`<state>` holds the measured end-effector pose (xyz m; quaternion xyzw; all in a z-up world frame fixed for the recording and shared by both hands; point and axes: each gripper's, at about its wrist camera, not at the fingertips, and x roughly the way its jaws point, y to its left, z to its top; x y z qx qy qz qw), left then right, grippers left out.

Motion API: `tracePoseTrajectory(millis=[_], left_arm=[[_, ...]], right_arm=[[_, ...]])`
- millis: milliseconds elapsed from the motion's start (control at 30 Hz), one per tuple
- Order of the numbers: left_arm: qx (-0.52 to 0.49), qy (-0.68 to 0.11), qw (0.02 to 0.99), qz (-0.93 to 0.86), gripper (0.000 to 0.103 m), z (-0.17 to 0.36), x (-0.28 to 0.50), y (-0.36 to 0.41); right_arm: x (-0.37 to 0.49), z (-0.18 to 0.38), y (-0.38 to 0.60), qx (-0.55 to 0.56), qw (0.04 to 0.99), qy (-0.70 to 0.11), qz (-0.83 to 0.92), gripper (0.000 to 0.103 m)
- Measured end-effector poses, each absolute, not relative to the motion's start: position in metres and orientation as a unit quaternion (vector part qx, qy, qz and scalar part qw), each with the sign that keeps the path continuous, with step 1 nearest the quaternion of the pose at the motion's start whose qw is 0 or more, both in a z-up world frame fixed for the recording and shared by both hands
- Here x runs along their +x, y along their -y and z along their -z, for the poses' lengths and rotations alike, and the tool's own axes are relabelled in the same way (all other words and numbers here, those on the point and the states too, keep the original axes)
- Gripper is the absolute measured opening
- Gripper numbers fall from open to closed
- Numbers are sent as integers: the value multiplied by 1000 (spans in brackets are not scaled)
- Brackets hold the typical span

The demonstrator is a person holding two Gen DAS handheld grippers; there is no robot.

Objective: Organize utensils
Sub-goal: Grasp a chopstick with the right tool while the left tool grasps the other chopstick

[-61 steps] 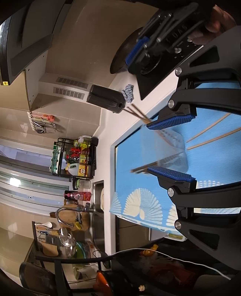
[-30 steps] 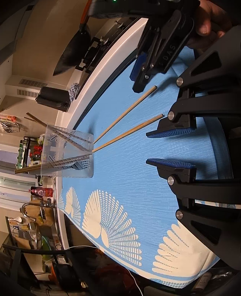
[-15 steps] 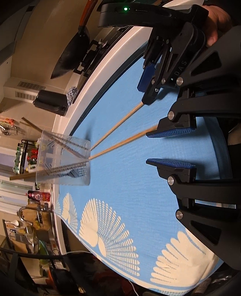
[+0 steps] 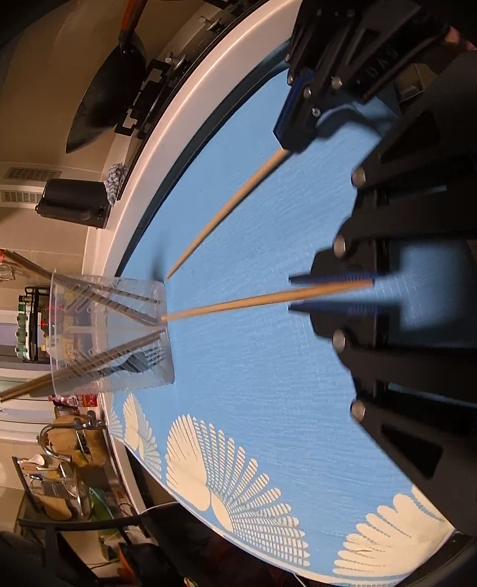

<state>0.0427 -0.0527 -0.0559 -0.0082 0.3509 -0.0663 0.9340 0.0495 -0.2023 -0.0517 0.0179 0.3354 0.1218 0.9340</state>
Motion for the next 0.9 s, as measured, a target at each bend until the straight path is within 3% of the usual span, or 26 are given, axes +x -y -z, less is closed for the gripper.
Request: tracePoseTrajectory(millis=[400, 900], left_arm=[[-38, -338, 939, 51, 6, 58, 13, -22], [-34, -318, 947, 30, 11, 61, 9, -16]], right_arm=[[41, 56, 209, 41, 938, -334, -88, 8], [40, 58, 206, 29, 938, -333, -91, 9]])
